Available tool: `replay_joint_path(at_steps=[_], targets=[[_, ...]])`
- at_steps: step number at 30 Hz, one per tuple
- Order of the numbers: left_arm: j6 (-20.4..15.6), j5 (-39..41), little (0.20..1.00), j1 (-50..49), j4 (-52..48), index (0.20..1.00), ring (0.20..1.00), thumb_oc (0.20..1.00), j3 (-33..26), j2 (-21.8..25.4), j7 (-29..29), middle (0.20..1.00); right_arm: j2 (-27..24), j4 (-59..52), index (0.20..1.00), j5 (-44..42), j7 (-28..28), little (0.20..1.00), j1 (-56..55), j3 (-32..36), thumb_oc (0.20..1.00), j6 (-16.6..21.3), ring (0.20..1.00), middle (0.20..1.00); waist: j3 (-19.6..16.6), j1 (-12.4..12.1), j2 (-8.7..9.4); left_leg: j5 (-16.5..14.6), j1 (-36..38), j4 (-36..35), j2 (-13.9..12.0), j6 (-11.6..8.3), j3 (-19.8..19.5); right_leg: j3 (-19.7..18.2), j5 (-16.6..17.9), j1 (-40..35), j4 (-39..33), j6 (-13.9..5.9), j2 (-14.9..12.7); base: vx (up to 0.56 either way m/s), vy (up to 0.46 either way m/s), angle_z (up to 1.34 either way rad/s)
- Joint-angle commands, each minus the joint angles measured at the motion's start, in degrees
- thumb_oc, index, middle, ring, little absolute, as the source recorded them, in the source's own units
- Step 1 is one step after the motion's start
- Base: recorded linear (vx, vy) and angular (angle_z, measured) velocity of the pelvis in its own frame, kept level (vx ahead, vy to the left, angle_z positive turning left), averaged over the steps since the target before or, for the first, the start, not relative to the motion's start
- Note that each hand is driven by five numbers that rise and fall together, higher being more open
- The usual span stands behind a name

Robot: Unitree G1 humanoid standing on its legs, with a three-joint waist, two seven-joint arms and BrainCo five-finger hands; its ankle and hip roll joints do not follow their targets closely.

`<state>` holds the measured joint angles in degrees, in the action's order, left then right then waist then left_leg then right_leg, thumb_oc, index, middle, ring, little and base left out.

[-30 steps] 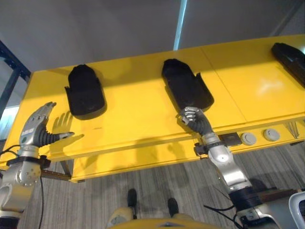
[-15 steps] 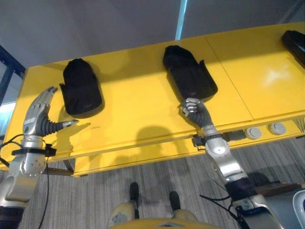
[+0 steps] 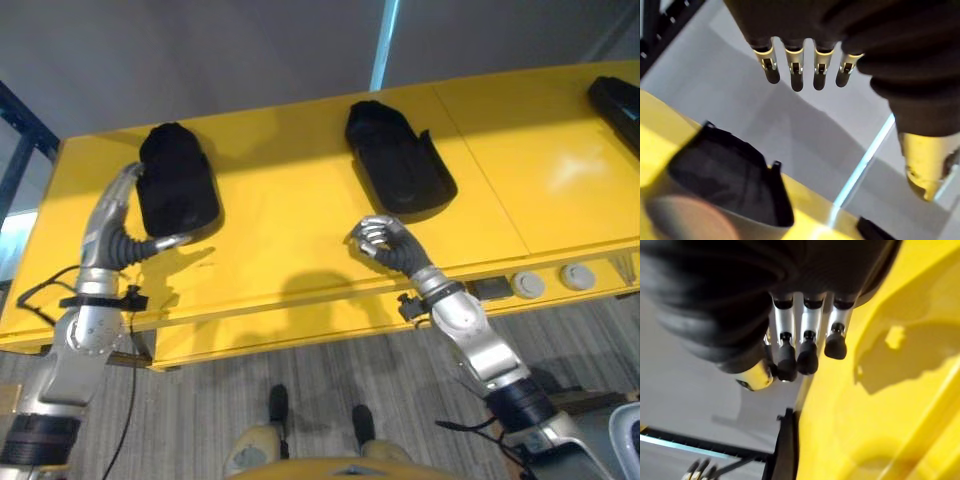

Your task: Move parts from the plastic box to the shelf.

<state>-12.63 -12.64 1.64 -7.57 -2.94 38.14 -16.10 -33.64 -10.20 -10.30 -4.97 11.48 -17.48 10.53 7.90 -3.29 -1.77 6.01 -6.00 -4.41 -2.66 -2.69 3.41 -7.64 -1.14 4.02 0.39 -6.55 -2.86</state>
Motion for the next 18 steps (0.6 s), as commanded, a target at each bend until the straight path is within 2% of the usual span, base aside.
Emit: replay_joint_path(at_steps=[1,3,4,5,7,11,12,14,15,16,17,18], targets=[[-5.49,6.16,1.000,2.02,-2.84,1.000,1.000,1.000,0.12,0.53,-0.37,1.000,-0.63,-8.03,1.000,-6.95,-3.64,1.000,-1.16,3.33,1.000,7.66,1.000,1.000,-4.21,1.09,2.78,-14.87,3.90,8.97,-1.34,-0.47,3.08,0.92,-7.86,0.96,6.81,-3.70,-1.42,0.01,0.047,0.02],[-6.15,6.58,1.000,2.51,-2.92,1.000,1.000,1.000,0.71,0.31,-0.43,1.000,-1.43,-9.84,1.000,-9.58,-5.48,1.000,-2.09,3.78,1.000,7.95,1.000,1.000,-4.46,1.50,3.18,-15.27,4.21,9.27,-1.29,-0.33,3.43,0.41,-7.79,0.89,6.95,-3.96,-1.42,0.00,0.039,-0.21],[-6.95,7.70,1.000,3.96,-3.19,1.000,1.000,1.000,1.96,-0.16,-0.23,1.000,-2.47,-12.61,1.000,-16.08,-10.16,1.000,-2.09,2.69,1.000,7.98,1.000,1.000,-4.87,2.37,3.97,-15.83,4.52,9.72,-1.30,-0.07,4.33,-0.78,-7.45,1.03,6.96,-4.59,-1.32,-0.01,0.044,-0.30],[-6.99,7.71,1.000,4.01,-3.13,1.000,1.000,1.000,1.98,-0.17,-0.23,1.000,-2.54,-12.65,1.000,-16.31,-10.34,1.000,-2.13,2.80,1.000,7.94,1.000,1.000,-4.86,2.25,3.96,-15.87,4.54,9.75,-1.30,-0.06,4.45,-0.90,-7.44,1.05,6.96,-4.61,-1.31,-0.01,0.050,-0.28],[-7.56,8.47,1.000,4.72,-3.30,1.000,1.000,1.000,2.35,-0.23,0.56,1.000,-3.67,-15.26,1.000,-23.77,-15.39,1.000,-2.45,1.92,1.000,6.47,1.000,1.000,-5.27,2.74,4.56,-16.43,4.95,10.14,-1.31,0.20,6.04,-2.30,-6.81,1.47,6.80,-5.36,-1.20,-0.02,0.039,-0.32],[-7.69,9.27,1.000,4.43,-3.31,1.000,1.000,1.000,1.86,-1.31,1.70,1.000,-4.72,-18.09,1.000,-33.56,-21.03,1.000,-7.67,5.67,1.000,5.07,1.000,1.000,-6.04,3.66,5.02,-16.97,5.72,10.58,-1.54,0.49,8.29,-3.70,-5.87,1.83,6.70,-6.25,-1.10,-0.01,0.044,-0.39],[-7.62,10.23,1.000,3.09,-3.67,1.000,1.000,1.000,0.73,-2.22,3.19,1.000,-3.11,-17.95,1.000,-35.59,-21.63,1.000,-12.45,10.84,1.000,5.32,1.000,1.000,-6.37,4.64,4.81,-16.98,6.17,10.35,-1.61,0.57,8.80,-3.87,-5.79,1.81,6.70,-6.44,-1.14,0.01,0.045,-0.23],[-7.58,10.54,1.000,1.92,-3.78,1.000,1.000,1.000,-0.05,-2.50,3.76,1.000,-1.62,-17.40,1.000,-36.31,-21.65,1.000,-15.33,13.92,1.000,4.97,1.000,1.000,-6.69,4.99,4.56,-17.01,6.41,10.18,-1.58,0.63,8.90,-4.01,-5.92,1.81,6.67,-6.51,-1.11,0.02,0.047,-0.16],[-7.22,9.63,1.000,-0.02,-3.16,1.000,1.000,1.000,-1.80,-3.26,3.19,1.000,2.88,-15.39,1.000,-36.56,-19.55,1.000,-20.38,19.94,1.000,6.45,1.000,1.000,-7.05,6.15,4.05,-17.19,6.84,9.98,-1.64,0.66,8.95,-4.03,-6.25,1.61,6.88,-6.61,-1.10,0.04,0.055,-0.13],[-7.00,9.11,1.000,-1.59,-2.74,1.000,1.000,1.000,-3.14,-3.91,3.14,1.000,5.78,-13.79,1.000,-35.91,-17.91,1.000,-22.28,22.83,1.000,7.26,1.000,1.000,-7.30,6.63,3.75,-17.17,7.11,9.75,-1.61,0.67,9.11,-4.13,-6.32,1.64,6.90,-6.58,-1.05,0.03,0.030,-0.05],[-6.97,9.11,1.000,-1.64,-2.81,1.000,1.000,1.000,-3.14,-3.85,3.15,1.000,5.87,-13.90,1.000,-35.87,-17.87,1.000,-22.37,22.84,1.000,7.21,1.000,1.000,-7.55,6.52,3.86,-16.76,6.85,9.56,-1.61,0.61,9.21,-4.25,-5.95,1.95,6.73,-6.52,-1.03,0.04,0.005,-0.03],[-6.44,8.08,1.000,-4.99,-1.58,1.000,1.000,1.000,-5.47,-5.32,2.48,1.000,11.45,-9.88,1.000,-35.23,-13.90,1.000,-25.02,27.13,1.000,9.30,1.000,1.000,-8.14,7.16,3.29,-16.75,7.22,9.28,-1.59,0.63,9.42,-4.46,-6.13,1.93,6.79,-6.25,-0.83,0.03,-0.006,-0.05]])
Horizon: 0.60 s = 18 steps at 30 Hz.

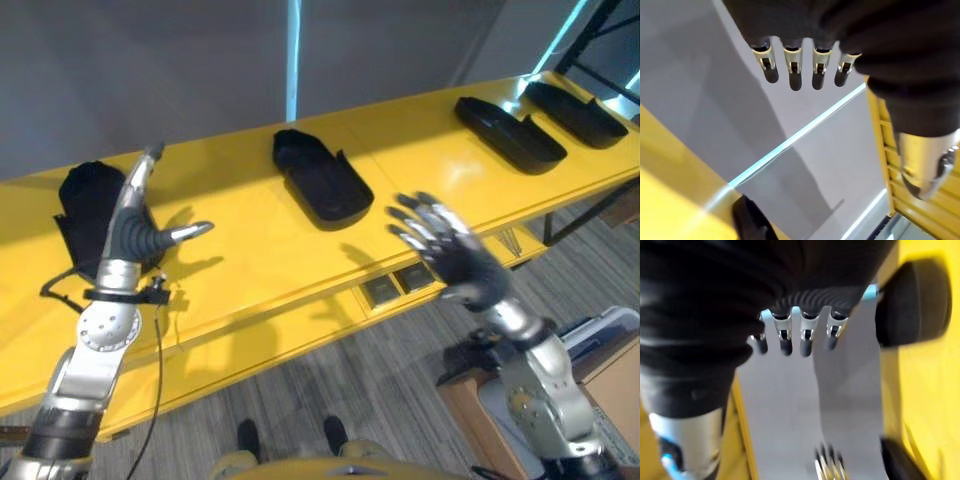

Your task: Move parts from the plastic box to the shelf.

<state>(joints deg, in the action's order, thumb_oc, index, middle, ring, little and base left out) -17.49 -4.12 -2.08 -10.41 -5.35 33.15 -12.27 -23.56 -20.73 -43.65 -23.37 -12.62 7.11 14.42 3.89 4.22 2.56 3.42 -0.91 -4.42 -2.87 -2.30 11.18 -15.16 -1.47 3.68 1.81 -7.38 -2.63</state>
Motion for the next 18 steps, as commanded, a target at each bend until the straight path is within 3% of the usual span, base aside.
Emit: replay_joint_path(at_steps=[1,4,12,13,14,16,17,18], targets=[[-1.59,-0.46,1.000,-1.40,1.21,1.000,1.000,1.000,-3.06,-0.29,-1.36,1.000,1.43,0.60,1.000,-1.79,4.57,1.000,-1.01,2.47,1.000,5.44,1.000,1.000,-4.25,-0.37,-0.99,-14.14,2.15,9.22,-1.38,0.23,1.67,3.05,-5.81,2.30,5.37,-5.42,-1.05,0.05,-0.017,-0.08],[-0.48,-3.81,1.000,-9.06,0.60,1.000,1.000,1.000,-5.90,-2.12,-0.24,1.000,8.15,4.95,1.000,-8.02,4.03,1.000,-4.16,5.08,1.000,3.93,1.000,1.000,-4.14,-0.67,-1.76,-14.15,2.16,9.76,-1.93,-0.16,1.36,3.02,-6.63,2.42,5.75,-4.55,-0.31,0.02,-0.083,-0.04],[-0.79,-6.53,1.000,-12.47,1.38,1.000,1.000,1.000,-6.97,-2.75,-1.03,1.000,7.63,6.47,1.000,-5.79,5.41,1.000,-4.52,4.73,1.000,4.36,1.000,1.000,-3.53,-1.38,-1.97,-14.63,1.64,11.81,-3.56,-1.39,1.13,3.84,-7.91,2.10,6.31,-3.08,0.84,-0.03,-0.130,0.04],[-1.99,-4.49,1.000,-10.70,0.90,1.000,1.000,1.000,-6.88,-3.82,-3.83,1.000,5.51,7.50,1.000,-5.60,6.62,1.000,-2.29,3.23,1.000,4.99,1.000,1.000,-1.16,-2.60,-1.92,-15.04,-1.08,16.85,-4.94,-2.44,-1.08,5.12,-8.97,1.20,6.84,-1.36,1.60,-0.29,-0.351,0.27],[-3.01,-3.46,1.000,-8.55,0.57,1.000,1.000,1.000,-6.39,-4.31,-6.10,1.000,2.94,8.44,1.000,-3.86,8.01,1.000,-0.11,2.13,1.000,5.61,1.000,1.000,1.20,-3.74,-1.90,-14.15,-4.98,22.02,-4.68,-3.72,-4.09,6.49,-9.01,0.83,6.91,0.03,1.76,-0.36,-0.406,0.56],[-3.34,-2.98,1.000,-7.44,0.43,1.000,1.000,1.000,-5.90,-4.67,-6.55,1.000,1.93,9.29,1.000,-2.54,9.22,1.000,1.02,1.88,1.000,5.92,1.000,1.000,1.86,-3.68,-1.90,-14.36,-6.84,24.50,-4.21,-4.16,-5.89,7.62,-9.04,0.85,7.05,0.47,1.72,-0.21,-0.146,0.68],[-4.25,-1.91,1.000,-6.17,-0.04,1.000,1.000,1.000,-4.48,-4.97,-6.06,1.000,0.78,10.04,1.000,-1.08,10.81,1.000,2.46,1.86,1.000,6.75,1.000,1.000,2.69,-3.94,-1.74,-16.87,-6.91,29.52,-2.83,-4.26,-6.79,8.72,-8.85,1.00,7.91,0.86,1.44,-0.12,-0.051,0.88],[-4.28,-1.89,1.000,-5.94,0.03,1.000,1.000,1.000,-4.50,-4.99,-6.05,1.000,0.76,10.14,1.000,-1.02,10.88,1.000,2.70,1.89,1.000,6.80,1.000,1.000,2.79,-3.70,-1.82,-16.79,-7.46,30.01,-2.81,-4.23,-7.09,8.97,-8.66,1.19,7.89,0.84,1.42,-0.12,-0.051,0.88]])
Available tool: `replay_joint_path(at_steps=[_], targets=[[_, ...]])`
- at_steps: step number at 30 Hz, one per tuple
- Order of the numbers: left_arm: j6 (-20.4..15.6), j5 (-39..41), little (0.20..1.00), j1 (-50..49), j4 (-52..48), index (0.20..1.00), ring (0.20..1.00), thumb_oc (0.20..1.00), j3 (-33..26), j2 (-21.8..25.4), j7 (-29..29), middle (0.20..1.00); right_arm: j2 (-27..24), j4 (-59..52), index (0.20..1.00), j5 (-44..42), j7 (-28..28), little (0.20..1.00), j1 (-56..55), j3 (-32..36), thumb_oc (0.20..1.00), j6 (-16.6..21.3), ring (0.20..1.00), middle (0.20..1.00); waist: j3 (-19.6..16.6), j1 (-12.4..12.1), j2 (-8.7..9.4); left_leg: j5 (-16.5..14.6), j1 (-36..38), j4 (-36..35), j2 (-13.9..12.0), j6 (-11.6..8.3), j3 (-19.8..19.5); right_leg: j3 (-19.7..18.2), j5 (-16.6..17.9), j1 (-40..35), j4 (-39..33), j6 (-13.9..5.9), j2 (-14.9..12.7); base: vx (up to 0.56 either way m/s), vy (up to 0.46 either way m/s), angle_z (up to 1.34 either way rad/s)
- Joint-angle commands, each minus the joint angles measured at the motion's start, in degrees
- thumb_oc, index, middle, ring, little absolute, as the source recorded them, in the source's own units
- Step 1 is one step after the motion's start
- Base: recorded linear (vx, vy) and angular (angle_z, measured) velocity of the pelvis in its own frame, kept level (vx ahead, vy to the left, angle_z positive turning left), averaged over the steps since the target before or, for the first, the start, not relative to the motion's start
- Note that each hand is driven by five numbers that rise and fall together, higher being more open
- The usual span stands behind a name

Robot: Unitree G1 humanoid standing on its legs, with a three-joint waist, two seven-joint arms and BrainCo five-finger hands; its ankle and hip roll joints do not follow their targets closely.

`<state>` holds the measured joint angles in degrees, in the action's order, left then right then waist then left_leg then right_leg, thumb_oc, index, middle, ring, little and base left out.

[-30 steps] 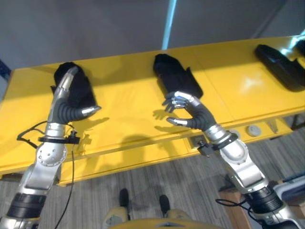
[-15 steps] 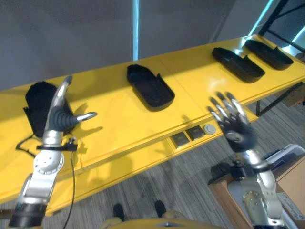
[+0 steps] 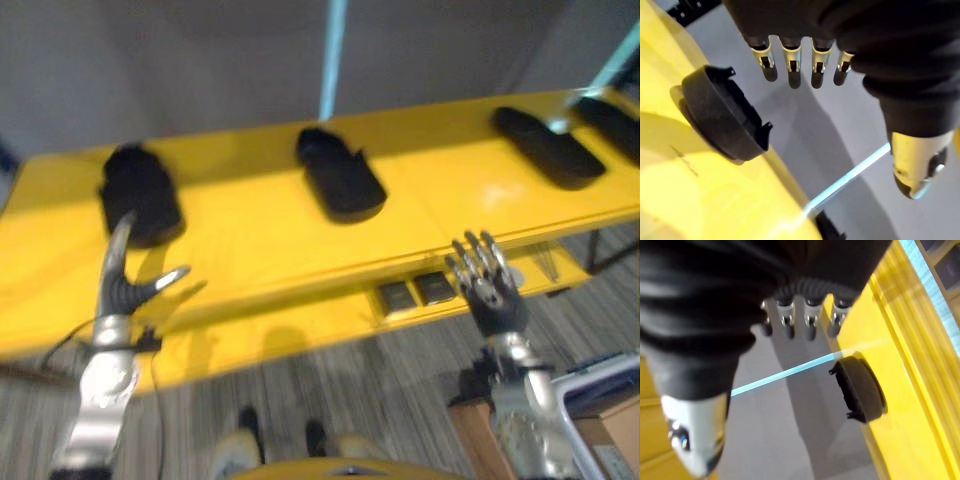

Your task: Move parts from the plastic box to the shelf.

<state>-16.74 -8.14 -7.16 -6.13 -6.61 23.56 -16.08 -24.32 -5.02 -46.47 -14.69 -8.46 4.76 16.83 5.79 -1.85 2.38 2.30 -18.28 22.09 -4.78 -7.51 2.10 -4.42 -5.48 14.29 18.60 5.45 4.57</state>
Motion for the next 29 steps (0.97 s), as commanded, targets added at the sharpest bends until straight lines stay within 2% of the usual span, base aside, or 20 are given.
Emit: replay_joint_path(at_steps=[1,3,4,5,6,8,9,11,12,13,14,16,17,18,19,21,26,27,28,29], targets=[[-5.03,2.13,1.000,-0.86,-4.25,1.000,1.000,1.000,-3.24,4.60,-2.23,1.000,1.51,-5.57,1.000,1.80,2.19,1.000,-1.46,4.23,1.000,4.39,1.000,1.000,0.89,2.37,-1.64,-15.67,9.91,3.50,-0.90,0.98,1.99,-1.77,-4.65,-9.42,-8.90,-11.98,-5.77,-0.12,-0.014,0.41],[-4.68,2.04,1.000,-0.46,-3.91,1.000,1.000,1.000,-1.99,5.05,-1.51,1.000,1.58,-4.70,1.000,0.62,2.66,1.000,-0.96,4.56,1.000,4.51,1.000,1.000,0.36,3.04,-1.87,-17.16,12.74,13.64,0.67,1.50,2.30,-0.40,-3.49,-8.08,-7.93,-11.37,-5.43,-0.13,-0.006,0.48],[-4.68,2.04,1.000,-0.46,-3.91,1.000,1.000,1.000,-1.99,5.05,-1.51,1.000,1.58,-4.70,1.000,0.62,2.66,1.000,-0.96,4.56,1.000,4.51,1.000,1.000,0.36,3.04,-1.87,-17.16,12.74,13.64,0.67,1.50,2.30,-0.40,-3.49,-8.08,-7.93,-11.37,-5.43,-0.13,0.051,0.56],[-3.98,2.08,1.000,0.75,-1.86,1.000,1.000,1.000,-0.59,5.06,-1.15,1.000,2.21,-3.52,1.000,-0.40,3.10,1.000,-1.38,4.41,1.000,4.27,1.000,1.000,-0.38,4.30,-2.79,-15.92,15.85,19.64,1.05,0.99,1.99,0.99,-2.91,-6.87,-7.59,-10.91,-4.85,-0.16,0.132,0.35],[-3.73,2.66,1.000,1.55,0.07,1.000,1.000,1.000,0.30,4.70,-0.88,1.000,3.09,-2.98,1.000,-1.67,2.73,1.000,-2.05,4.22,1.000,3.44,1.000,1.000,-1.62,6.08,-3.97,-13.02,20.42,19.52,1.32,0.76,1.64,1.89,-2.34,-5.12,-6.86,-10.85,-4.10,-0.23,0.204,0.46],[-3.49,2.76,1.000,2.39,1.37,1.000,1.000,1.000,1.07,4.65,-0.62,1.000,3.29,-2.64,1.000,-1.70,2.63,1.000,-2.53,3.95,1.000,3.25,1.000,1.000,-2.23,7.26,-4.82,-12.15,23.95,16.91,1.07,0.55,1.23,2.67,-1.87,-3.75,-6.17,-11.13,-3.58,-0.12,0.143,0.30],[-3.40,2.78,1.000,3.05,2.68,1.000,1.000,1.000,1.95,4.67,-0.25,1.000,3.25,-2.52,1.000,-1.35,2.56,1.000,-2.95,3.58,1.000,2.97,1.000,1.000,-2.73,8.46,-5.75,-11.73,27.94,12.54,0.41,0.36,1.19,3.53,-1.66,-2.74,-5.39,-11.59,-3.12,-0.23,0.177,0.43],[-2.67,1.72,1.000,4.01,5.05,1.000,1.000,1.000,3.62,5.76,1.59,1.000,2.76,-2.11,1.000,0.55,2.17,1.000,-3.77,2.96,1.000,2.25,1.000,1.000,-3.89,10.74,-6.95,-16.96,33.57,-2.06,-1.22,1.31,3.29,4.75,0.12,1.06,-4.40,-13.82,-2.97,-0.31,0.239,0.41],[-2.67,1.72,1.000,4.01,5.05,1.000,1.000,1.000,3.62,5.76,1.59,1.000,2.76,-2.11,1.000,0.55,2.17,1.000,-3.77,2.96,1.000,2.25,1.000,1.000,-3.89,10.74,-6.95,-16.96,33.57,-2.06,-1.22,1.31,3.29,4.75,0.12,1.06,-4.40,-13.82,-2.97,-0.33,0.206,0.33],[-2.14,0.87,1.000,3.88,6.88,1.000,1.000,1.000,4.86,6.87,3.02,1.000,2.95,-1.08,1.000,2.43,2.52,1.000,-4.02,2.39,1.000,1.90,1.000,1.000,-4.07,11.03,-6.37,-21.80,34.56,-8.84,-1.20,2.65,5.09,4.87,2.05,3.16,-4.62,-15.53,-3.72,-0.34,0.182,0.32],[-1.89,0.40,1.000,3.71,7.78,1.000,1.000,1.000,5.11,7.69,3.21,1.000,3.36,-0.52,1.000,3.43,3.30,1.000,-3.86,1.89,1.000,1.99,1.000,1.000,-3.88,10.21,-5.68,-23.21,34.00,-10.80,-0.15,3.44,4.47,4.35,3.33,3.79,-5.17,-16.57,-3.90,-0.34,0.182,0.32],[-1.89,0.40,1.000,3.71,7.78,1.000,1.000,1.000,5.11,7.69,3.21,1.000,3.36,-0.52,1.000,3.43,3.30,1.000,-3.86,1.89,1.000,1.99,1.000,1.000,-3.88,10.21,-5.68,-23.21,34.00,-10.80,-0.15,3.44,4.47,4.35,3.33,3.79,-5.17,-16.57,-3.90,-0.10,0.056,-0.10],[-1.93,0.36,1.000,3.51,8.85,1.000,1.000,1.000,5.38,8.19,3.34,1.000,3.88,0.19,1.000,4.24,3.81,1.000,-3.69,1.39,1.000,1.89,1.000,1.000,-3.54,9.81,-4.73,-24.55,33.74,-12.99,0.88,4.32,4.13,3.96,4.81,4.28,-5.82,-17.54,-4.48,-0.09,0.047,-0.31],[-1.93,0.36,1.000,3.51,8.85,1.000,1.000,1.000,5.38,8.19,3.34,1.000,3.88,0.19,1.000,4.24,3.81,1.000,-3.69,1.39,1.000,1.89,1.000,1.000,-3.54,9.81,-4.73,-24.55,33.74,-12.99,0.88,4.32,4.13,3.96,4.81,4.28,-5.82,-17.54,-4.48,-0.34,0.132,-0.39],[-1.23,0.46,1.000,3.19,12.53,1.000,1.000,1.000,5.67,9.06,3.87,1.000,4.73,2.59,1.000,7.73,5.67,1.000,-3.35,0.06,1.000,1.72,1.000,1.000,-1.77,8.46,-2.61,-24.59,33.03,-16.27,2.20,5.65,3.94,3.07,7.49,5.51,-6.78,-19.56,-4.31,-0.48,0.124,-0.05],[1.33,-2.22,1.000,1.89,21.93,1.000,1.000,1.000,5.41,9.66,2.91,1.000,6.20,11.21,1.000,18.51,10.36,1.000,-2.65,-4.19,1.000,0.85,1.000,1.000,0.56,6.75,0.13,-21.31,33.50,-22.13,2.70,5.65,7.68,5.43,11.95,6.93,-7.90,-20.45,-4.08,-0.51,0.116,0.04],[1.54,-3.24,1.000,1.88,24.93,1.000,1.000,1.000,5.73,9.55,2.32,1.000,6.62,13.42,1.000,20.32,10.93,1.000,-2.43,-5.39,1.000,0.69,1.000,1.000,1.13,6.70,0.31,-21.03,33.09,-21.50,2.50,5.74,8.32,5.25,11.03,6.64,-7.15,-20.45,-3.58,-0.12,0.027,-0.34],[2.60,-3.98,1.000,3.88,32.87,1.000,1.000,1.000,8.08,9.01,1.94,1.000,6.10,22.72,1.000,28.05,14.24,1.000,-1.47,-7.63,1.000,-0.06,1.000,1.000,2.87,6.16,0.82,-20.01,29.77,-19.63,3.15,7.50,6.16,-0.83,7.28,4.27,-3.84,-20.45,-4.47,-0.48,0.092,-0.47],[3.16,-2.39,1.000,6.43,40.76,1.000,1.000,1.000,9.92,7.84,1.67,1.000,6.03,33.28,1.000,34.88,18.47,1.000,0.93,-9.13,1.000,-1.35,1.000,1.000,3.79,5.46,0.44,-18.93,25.93,-17.85,3.12,8.94,4.56,-3.77,5.03,1.04,-0.48,-19.53,-8.02,-0.54,0.074,-0.25],[3.39,-0.77,1.000,7.02,43.57,1.000,1.000,1.000,9.77,7.15,1.36,1.000,6.20,37.06,1.000,36.46,19.64,1.000,2.06,-9.62,1.000,-1.87,1.000,1.000,3.79,5.00,0.06,-18.80,24.80,-17.11,2.79,9.11,4.39,-3.68,4.69,-0.07,0.23,-18.93,-9.39,-0.42,-0.003,0.39]])
